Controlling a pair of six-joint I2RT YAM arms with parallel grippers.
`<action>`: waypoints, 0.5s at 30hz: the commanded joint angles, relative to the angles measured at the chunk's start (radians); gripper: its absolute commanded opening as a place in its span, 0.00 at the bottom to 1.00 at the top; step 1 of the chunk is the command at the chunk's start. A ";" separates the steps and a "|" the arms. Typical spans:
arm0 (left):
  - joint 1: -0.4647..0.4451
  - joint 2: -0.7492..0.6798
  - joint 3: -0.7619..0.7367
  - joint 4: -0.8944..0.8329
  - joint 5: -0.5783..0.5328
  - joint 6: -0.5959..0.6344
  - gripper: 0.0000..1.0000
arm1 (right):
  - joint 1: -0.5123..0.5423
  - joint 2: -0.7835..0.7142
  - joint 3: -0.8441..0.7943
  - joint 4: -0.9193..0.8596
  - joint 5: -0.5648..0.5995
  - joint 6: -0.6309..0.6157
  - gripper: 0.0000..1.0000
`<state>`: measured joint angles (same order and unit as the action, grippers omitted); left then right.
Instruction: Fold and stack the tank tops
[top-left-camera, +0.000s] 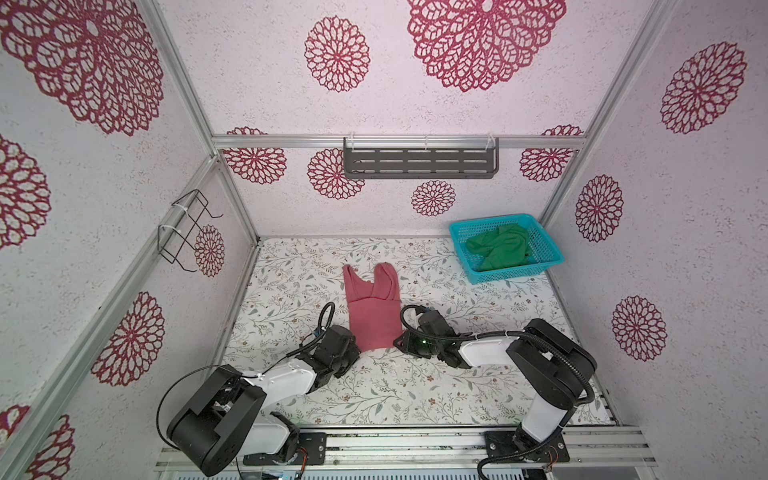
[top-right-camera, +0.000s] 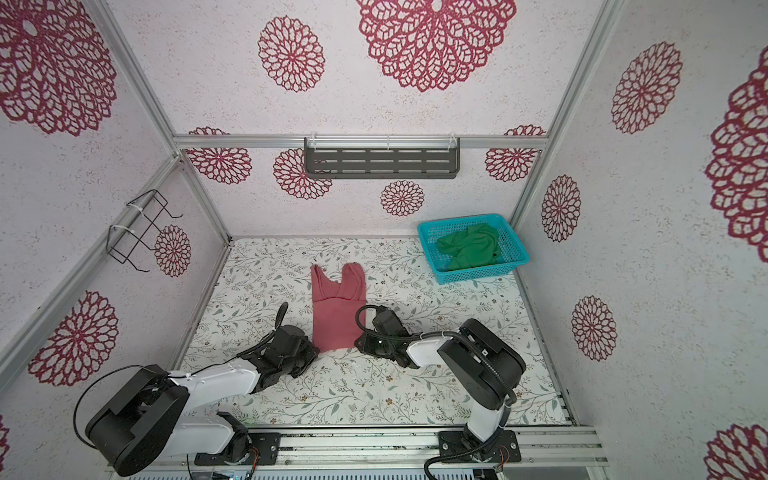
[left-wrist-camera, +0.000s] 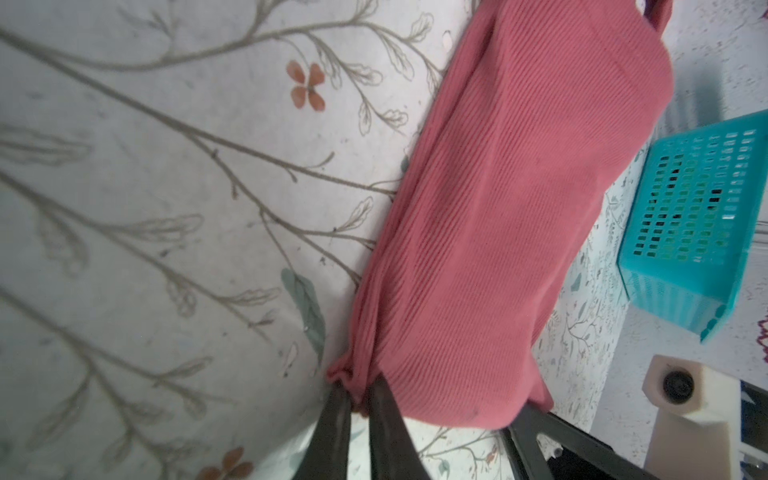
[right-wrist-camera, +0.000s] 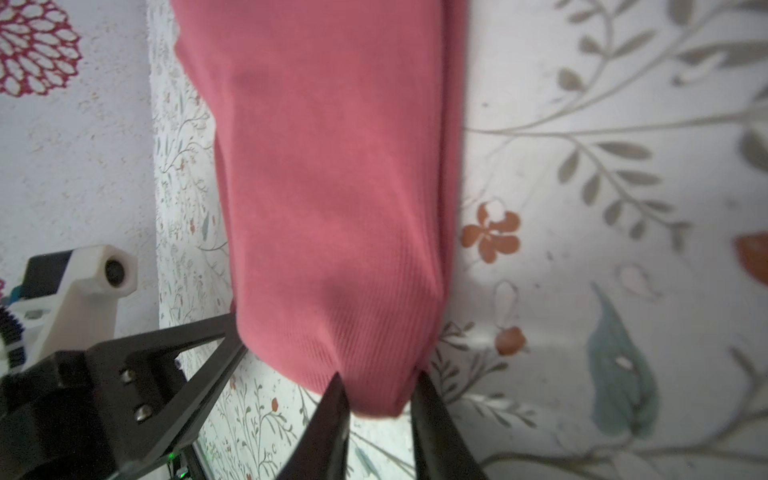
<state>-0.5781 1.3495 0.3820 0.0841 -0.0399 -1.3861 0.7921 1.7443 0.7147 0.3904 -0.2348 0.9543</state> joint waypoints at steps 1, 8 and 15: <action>0.001 0.023 0.009 -0.113 -0.042 0.019 0.05 | 0.002 0.010 0.009 -0.136 0.032 -0.033 0.14; -0.028 -0.027 -0.007 -0.116 -0.060 0.005 0.00 | 0.009 -0.066 0.017 -0.237 0.016 -0.067 0.00; -0.137 -0.253 -0.016 -0.294 -0.163 -0.045 0.00 | 0.065 -0.184 0.010 -0.418 0.006 -0.098 0.00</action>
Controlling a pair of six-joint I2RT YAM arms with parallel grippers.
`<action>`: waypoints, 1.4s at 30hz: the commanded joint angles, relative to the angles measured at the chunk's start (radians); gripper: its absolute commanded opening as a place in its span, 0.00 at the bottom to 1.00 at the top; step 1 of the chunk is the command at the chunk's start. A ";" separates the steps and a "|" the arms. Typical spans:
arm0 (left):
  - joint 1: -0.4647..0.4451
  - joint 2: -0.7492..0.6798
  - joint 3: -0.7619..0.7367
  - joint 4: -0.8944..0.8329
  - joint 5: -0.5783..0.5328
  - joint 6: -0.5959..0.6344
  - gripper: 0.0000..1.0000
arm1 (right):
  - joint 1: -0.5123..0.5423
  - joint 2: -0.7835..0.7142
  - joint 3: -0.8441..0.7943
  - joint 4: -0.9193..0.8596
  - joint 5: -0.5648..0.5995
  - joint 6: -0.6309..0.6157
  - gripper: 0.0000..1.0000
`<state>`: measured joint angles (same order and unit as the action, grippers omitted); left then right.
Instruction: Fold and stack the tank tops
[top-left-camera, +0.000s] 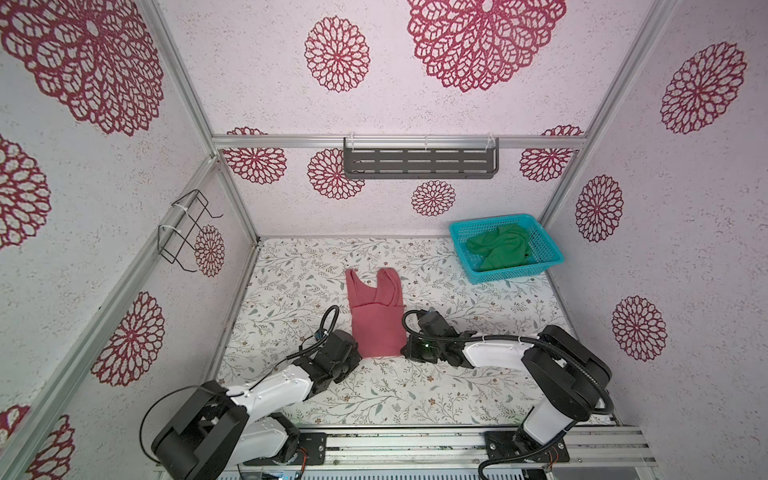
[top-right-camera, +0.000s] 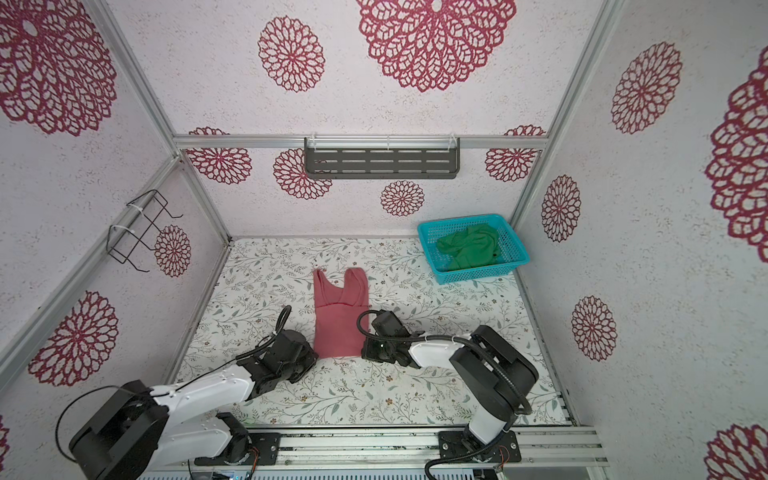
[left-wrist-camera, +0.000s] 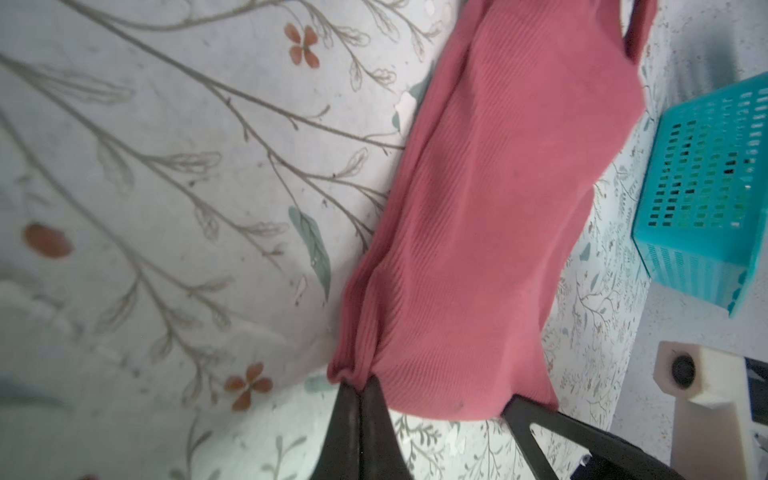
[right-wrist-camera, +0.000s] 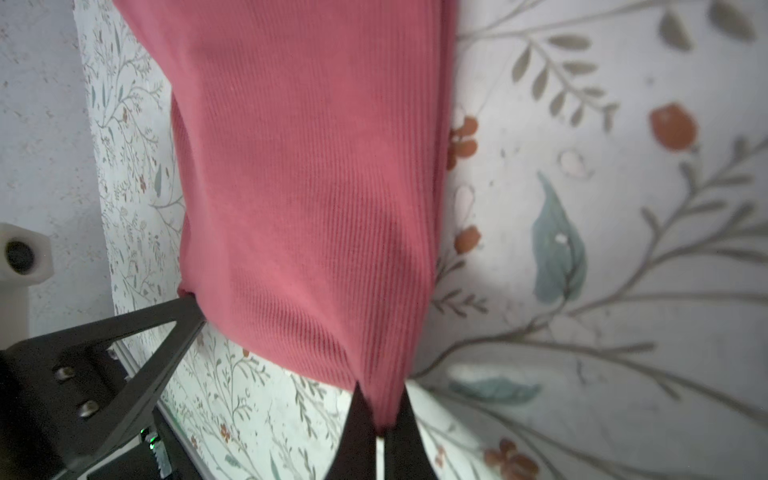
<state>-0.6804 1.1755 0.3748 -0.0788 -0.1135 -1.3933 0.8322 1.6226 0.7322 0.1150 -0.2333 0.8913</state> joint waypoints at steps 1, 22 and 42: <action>-0.053 -0.121 -0.004 -0.180 -0.109 -0.047 0.00 | 0.037 -0.081 -0.005 -0.166 0.006 -0.038 0.00; 0.071 -0.297 0.287 -0.450 -0.109 0.264 0.00 | 0.020 -0.204 0.338 -0.525 0.082 -0.279 0.00; 0.394 0.222 0.570 -0.231 0.155 0.584 0.00 | -0.196 0.050 0.536 -0.506 -0.070 -0.443 0.00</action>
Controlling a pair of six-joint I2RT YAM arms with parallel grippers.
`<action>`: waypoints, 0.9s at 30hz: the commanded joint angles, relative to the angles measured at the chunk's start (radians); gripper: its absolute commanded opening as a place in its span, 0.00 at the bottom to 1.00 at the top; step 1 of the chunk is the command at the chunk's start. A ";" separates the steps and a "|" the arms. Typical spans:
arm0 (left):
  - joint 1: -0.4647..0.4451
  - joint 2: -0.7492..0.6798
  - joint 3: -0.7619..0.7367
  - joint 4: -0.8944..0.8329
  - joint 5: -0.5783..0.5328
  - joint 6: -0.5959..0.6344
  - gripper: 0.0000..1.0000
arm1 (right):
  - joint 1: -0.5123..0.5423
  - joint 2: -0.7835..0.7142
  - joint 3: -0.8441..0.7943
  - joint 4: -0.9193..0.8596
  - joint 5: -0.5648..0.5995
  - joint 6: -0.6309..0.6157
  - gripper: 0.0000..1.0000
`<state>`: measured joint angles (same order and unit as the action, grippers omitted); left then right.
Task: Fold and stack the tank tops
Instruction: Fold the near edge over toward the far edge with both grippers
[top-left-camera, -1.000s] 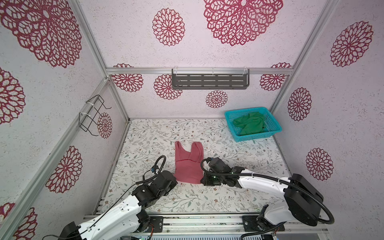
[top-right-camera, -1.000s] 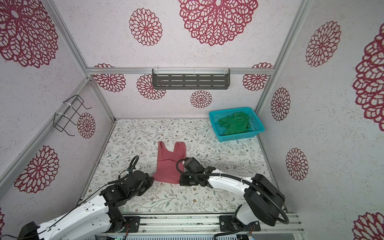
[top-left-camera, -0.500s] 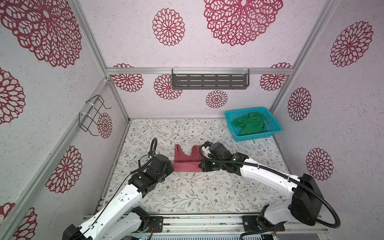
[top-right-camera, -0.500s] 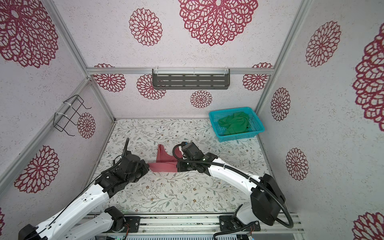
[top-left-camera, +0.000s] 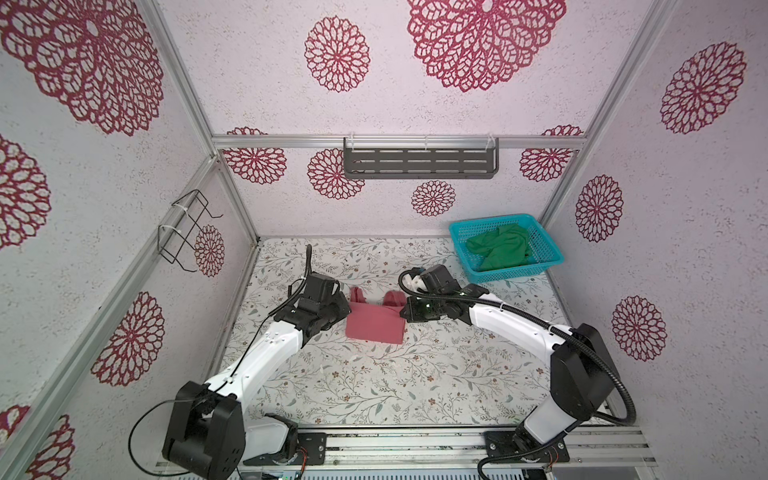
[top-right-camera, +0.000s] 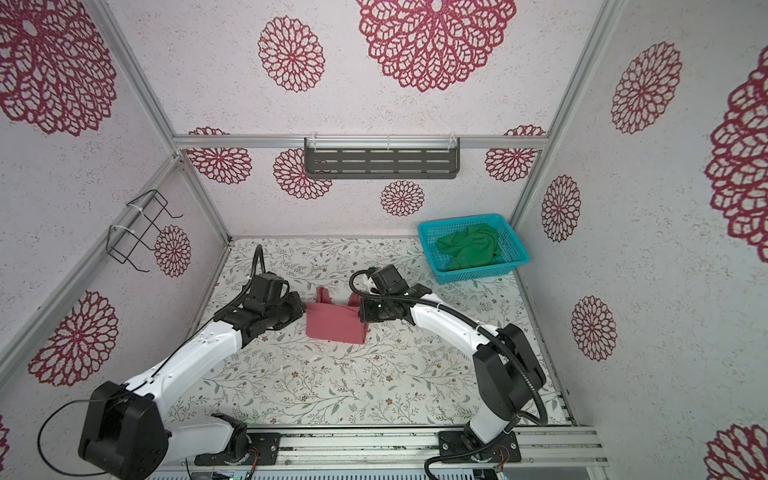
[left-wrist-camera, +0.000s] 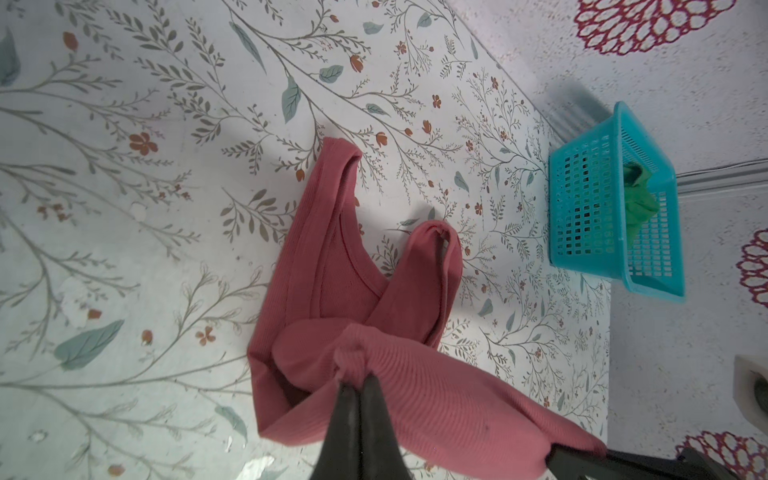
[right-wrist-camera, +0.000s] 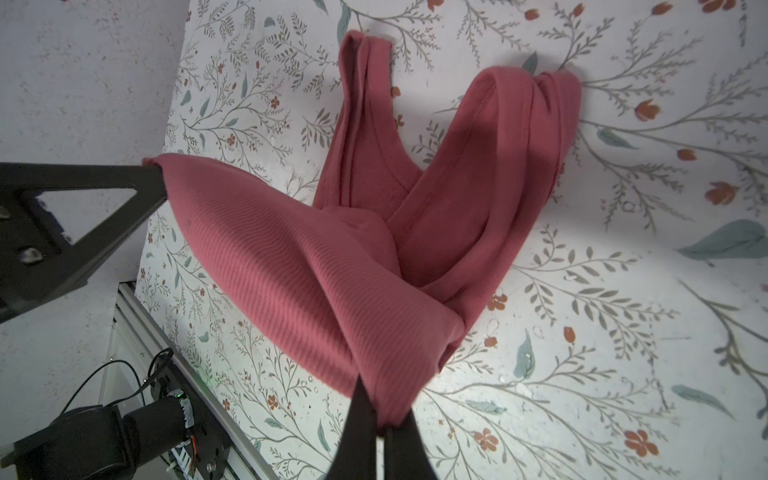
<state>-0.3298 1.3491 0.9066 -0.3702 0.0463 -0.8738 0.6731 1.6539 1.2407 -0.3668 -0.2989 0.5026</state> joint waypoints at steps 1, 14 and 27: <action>0.050 0.073 0.061 0.070 0.001 0.076 0.00 | -0.049 0.038 0.037 -0.015 -0.016 -0.058 0.00; 0.113 0.414 0.278 0.172 0.071 0.144 0.00 | -0.144 0.290 0.221 -0.021 -0.068 -0.159 0.00; 0.175 0.524 0.439 0.207 0.038 0.144 0.57 | -0.224 0.415 0.442 0.002 -0.075 -0.226 0.76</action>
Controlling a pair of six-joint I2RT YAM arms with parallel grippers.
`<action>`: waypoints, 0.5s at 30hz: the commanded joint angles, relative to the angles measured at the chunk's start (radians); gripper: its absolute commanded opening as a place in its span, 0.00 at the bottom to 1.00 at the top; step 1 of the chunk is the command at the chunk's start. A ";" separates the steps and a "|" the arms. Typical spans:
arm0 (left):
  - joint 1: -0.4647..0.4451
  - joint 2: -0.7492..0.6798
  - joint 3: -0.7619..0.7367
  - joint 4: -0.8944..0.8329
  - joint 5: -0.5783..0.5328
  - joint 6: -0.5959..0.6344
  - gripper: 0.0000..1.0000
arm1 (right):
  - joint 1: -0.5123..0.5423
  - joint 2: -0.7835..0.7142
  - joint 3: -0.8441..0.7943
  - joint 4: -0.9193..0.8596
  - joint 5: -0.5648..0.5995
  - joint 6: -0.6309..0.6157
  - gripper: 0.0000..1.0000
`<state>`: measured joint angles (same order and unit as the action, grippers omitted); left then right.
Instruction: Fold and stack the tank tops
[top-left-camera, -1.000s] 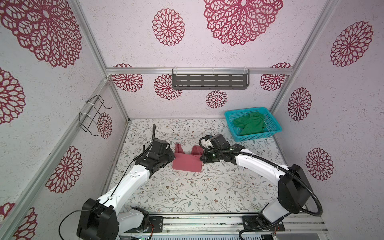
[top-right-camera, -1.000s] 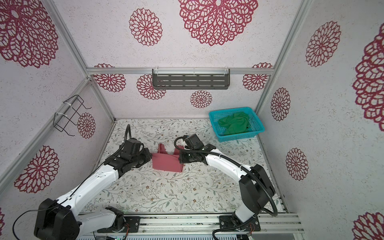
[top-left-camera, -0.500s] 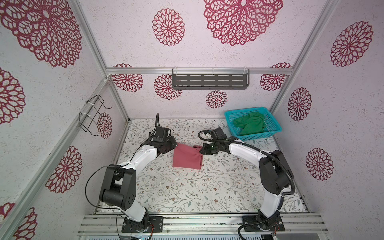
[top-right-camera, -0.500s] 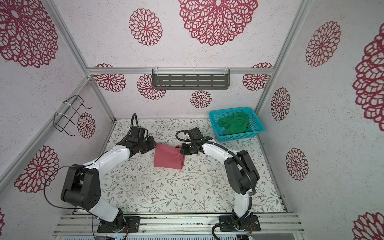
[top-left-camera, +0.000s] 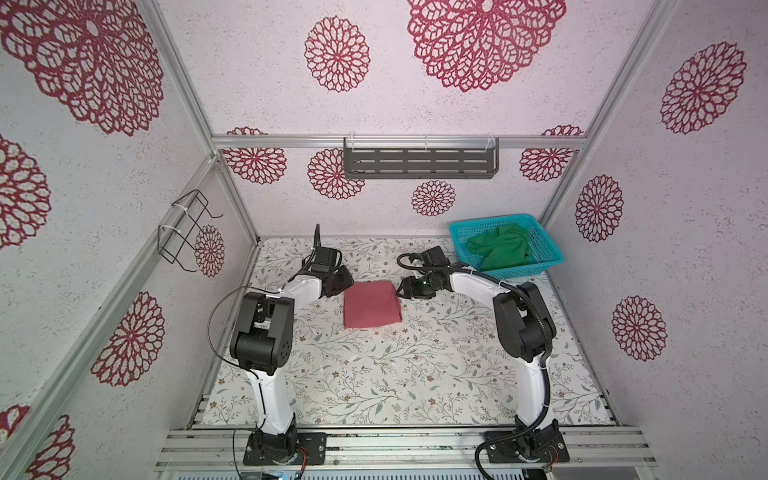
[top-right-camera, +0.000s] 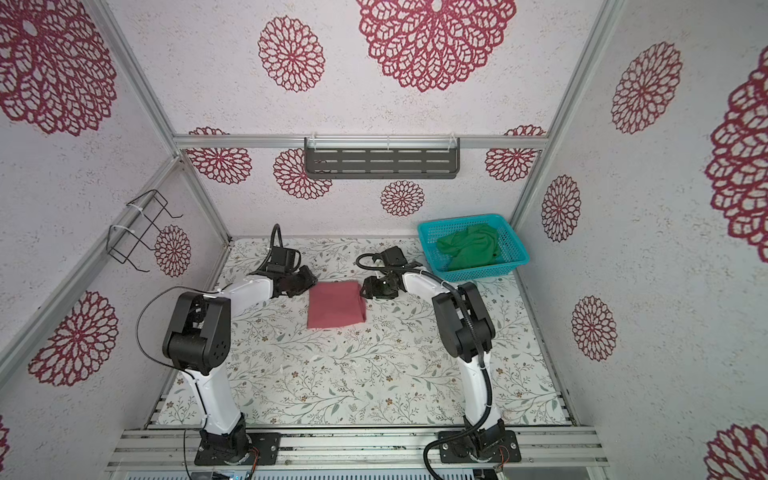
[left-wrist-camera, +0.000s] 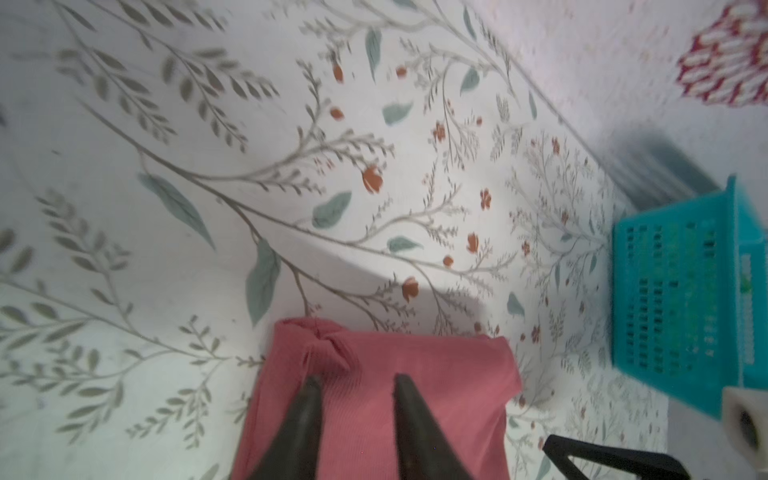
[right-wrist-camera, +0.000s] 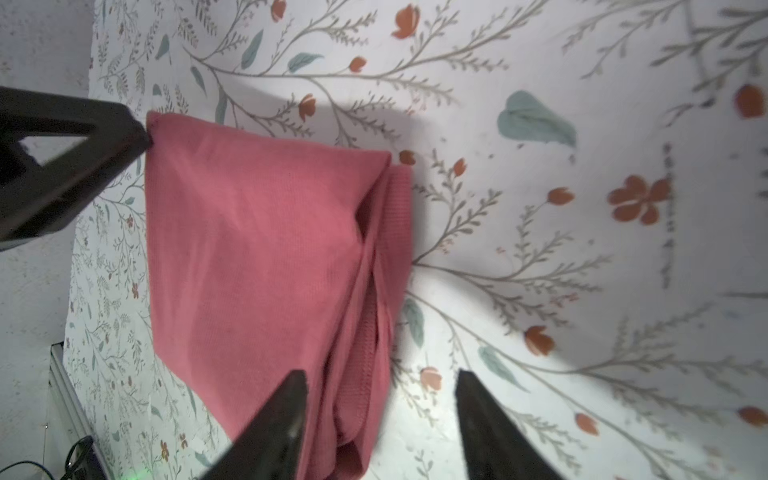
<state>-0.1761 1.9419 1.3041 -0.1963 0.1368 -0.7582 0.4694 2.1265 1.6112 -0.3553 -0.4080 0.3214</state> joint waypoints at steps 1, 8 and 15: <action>0.021 -0.100 0.049 0.011 -0.070 0.037 0.59 | -0.021 -0.080 0.077 -0.016 0.067 -0.049 0.76; -0.056 -0.257 -0.087 -0.019 -0.117 0.006 0.61 | 0.035 -0.242 -0.083 0.071 0.119 0.014 0.52; -0.091 -0.185 -0.189 0.085 -0.068 -0.084 0.49 | 0.165 -0.207 -0.171 0.243 0.125 0.111 0.30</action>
<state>-0.2741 1.7073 1.1465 -0.1474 0.0586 -0.8024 0.5953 1.8935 1.4597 -0.2005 -0.2932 0.3759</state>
